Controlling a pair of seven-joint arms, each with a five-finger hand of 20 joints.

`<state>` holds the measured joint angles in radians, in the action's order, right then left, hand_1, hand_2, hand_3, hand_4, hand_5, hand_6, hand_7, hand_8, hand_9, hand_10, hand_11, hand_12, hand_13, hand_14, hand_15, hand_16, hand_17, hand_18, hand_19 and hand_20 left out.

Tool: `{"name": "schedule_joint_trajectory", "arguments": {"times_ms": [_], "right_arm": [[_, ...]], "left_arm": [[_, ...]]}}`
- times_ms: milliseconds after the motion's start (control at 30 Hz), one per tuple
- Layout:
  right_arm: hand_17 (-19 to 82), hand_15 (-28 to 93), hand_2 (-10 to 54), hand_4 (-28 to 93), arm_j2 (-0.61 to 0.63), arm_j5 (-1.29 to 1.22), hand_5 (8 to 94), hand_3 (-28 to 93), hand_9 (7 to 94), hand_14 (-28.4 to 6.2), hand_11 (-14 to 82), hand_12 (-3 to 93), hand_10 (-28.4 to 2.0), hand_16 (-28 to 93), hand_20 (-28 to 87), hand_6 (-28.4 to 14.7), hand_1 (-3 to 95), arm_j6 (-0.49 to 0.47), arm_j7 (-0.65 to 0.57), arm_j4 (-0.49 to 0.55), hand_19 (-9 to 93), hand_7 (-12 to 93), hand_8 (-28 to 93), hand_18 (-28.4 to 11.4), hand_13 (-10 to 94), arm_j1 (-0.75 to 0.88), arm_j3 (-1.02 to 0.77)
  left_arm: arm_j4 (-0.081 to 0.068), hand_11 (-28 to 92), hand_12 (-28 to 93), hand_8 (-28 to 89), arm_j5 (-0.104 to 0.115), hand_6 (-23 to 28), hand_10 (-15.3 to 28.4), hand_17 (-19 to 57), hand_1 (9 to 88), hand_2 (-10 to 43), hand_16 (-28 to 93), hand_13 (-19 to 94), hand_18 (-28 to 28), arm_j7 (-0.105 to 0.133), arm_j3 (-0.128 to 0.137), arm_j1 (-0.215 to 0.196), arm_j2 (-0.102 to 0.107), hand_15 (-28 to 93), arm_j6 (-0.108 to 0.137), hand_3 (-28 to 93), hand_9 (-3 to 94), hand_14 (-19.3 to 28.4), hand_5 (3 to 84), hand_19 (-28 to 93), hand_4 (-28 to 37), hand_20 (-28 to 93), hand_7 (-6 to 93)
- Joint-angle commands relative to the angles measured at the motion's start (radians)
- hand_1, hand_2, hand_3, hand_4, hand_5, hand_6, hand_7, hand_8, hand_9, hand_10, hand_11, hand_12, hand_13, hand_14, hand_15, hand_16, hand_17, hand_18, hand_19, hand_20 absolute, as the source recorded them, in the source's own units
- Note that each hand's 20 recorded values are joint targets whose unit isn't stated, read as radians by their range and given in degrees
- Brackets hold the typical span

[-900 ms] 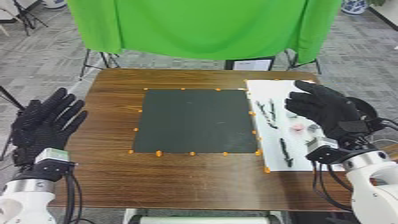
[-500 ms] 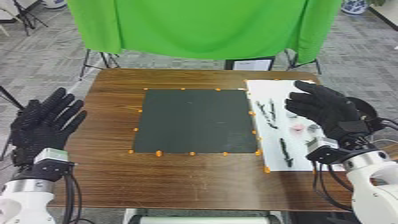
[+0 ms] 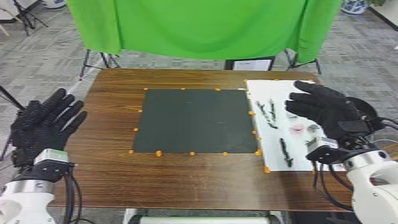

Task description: Arrange flowers

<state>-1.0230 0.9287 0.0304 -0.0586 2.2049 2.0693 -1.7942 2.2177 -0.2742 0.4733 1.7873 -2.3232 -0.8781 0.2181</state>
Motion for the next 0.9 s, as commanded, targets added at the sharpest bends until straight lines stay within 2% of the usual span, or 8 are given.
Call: {"name": "schedule_joint_trajectory", "arguments": {"times_ms": [33,233,333,367,500,633,667,900], "right_arm": [[21,22,-3.2,-22,0.095,0.659,51.1,80,53.9,-15.4,10.8,16.9,-17.1,23,28,-3.3,19.4,0.308,-0.211,0.053,42,21,-12,-20.4,48,0.011,0.105],[24,34,-6.9,-22,0.156,1.118,52.3,77,57.0,-15.2,15.0,18.4,-17.6,22,30,-4.0,20.1,0.142,-0.456,0.089,55,21,-12,-21.2,52,0.037,0.110],[27,44,-9.3,-24,0.229,1.524,55.4,73,60.8,-15.8,20.2,20.8,-17.8,23,32,-4.7,19.0,0.214,-0.573,0.022,64,20,-11,-22.7,55,0.012,0.242],[28,47,-9.5,-25,0.239,1.572,57.2,72,63.3,-15.8,22.3,21.9,-17.7,24,33,-4.8,18.3,0.190,-0.583,0.023,67,20,-11,-23.2,56,0.029,0.242],[30,59,-9.5,-27,0.240,1.542,62.1,68,66.2,-17.2,33.4,29.2,-17.1,31,36,-5.2,19.4,0.015,-0.655,0.061,73,20,-10,-24.3,57,0.043,0.249],[31,62,-9.5,-28,0.245,1.547,63.0,63,65.9,-18.0,36.7,31.9,-17.6,34,38,-5.8,21.2,-0.099,-0.705,0.063,75,19,-9,-24.8,56,0.014,0.283],[31,63,-9.5,-28,0.245,1.546,63.0,61,65.8,-18.1,36.8,32.2,-17.6,34,38,-5.8,21.7,-0.146,-0.734,0.044,76,19,-9,-24.9,56,-0.051,0.337],[31,65,-9.5,-28,0.254,1.514,63.0,51,64.5,-19.0,38.0,33.3,-18.9,35,39,-6.4,26.6,-0.246,-0.746,0.016,79,20,-7,-25.4,56,-0.099,0.404]], "left_arm": [[0.014,17,13,-7,0.007,9.4,15.2,-7.0,25.8,14.0,-7,27,16.6,0.010,0.005,-0.025,-0.008,32,0.020,73,38.3,15.8,46.5,39,-28.2,12,11.7],[0.023,17,13,-7,0.011,9.4,15.3,-7.0,25.9,14.2,-7,27,16.6,0.022,0.012,-0.044,-0.010,33,0.034,73,38.3,16.0,46.6,39,-28.3,12,11.8],[0.028,17,13,-7,0.015,9.3,15.3,-7.0,25.8,14.3,-6,27,16.6,0.022,0.012,-0.046,-0.007,33,0.048,73,38.5,16.1,46.6,40,-28.2,12,11.8],[0.034,17,13,-7,0.023,9.3,15.4,-7.0,25.8,14.4,-6,27,16.6,0.024,0.009,-0.045,-0.004,33,0.069,73,38.5,16.1,46.7,40,-28.2,12,11.9],[0.036,18,13,-7,0.028,9.4,15.6,-7.0,25.9,15.0,-6,28,16.7,0.027,0.010,-0.055,-0.010,35,0.072,73,39.0,16.6,47.4,40,-28.2,13,12.5],[0.035,18,13,-7,0.028,9.5,15.8,-6.9,26.0,15.3,-6,28,16.7,0.026,0.011,-0.053,-0.008,36,0.078,73,39.2,16.8,47.7,40,-28.3,13,12.7],[0.035,18,13,-7,0.028,9.5,15.8,-6.9,26.0,15.3,-6,28,16.7,0.025,0.008,-0.049,-0.007,36,0.081,73,39.3,16.7,47.7,40,-28.3,13,12.7],[0.032,19,13,-7,0.028,9.6,15.9,-6.9,25.9,15.5,-7,28,16.7,0.009,0.000,-0.040,-0.008,36,0.077,73,39.4,16.7,47.8,40,-28.3,13,12.9]]}}
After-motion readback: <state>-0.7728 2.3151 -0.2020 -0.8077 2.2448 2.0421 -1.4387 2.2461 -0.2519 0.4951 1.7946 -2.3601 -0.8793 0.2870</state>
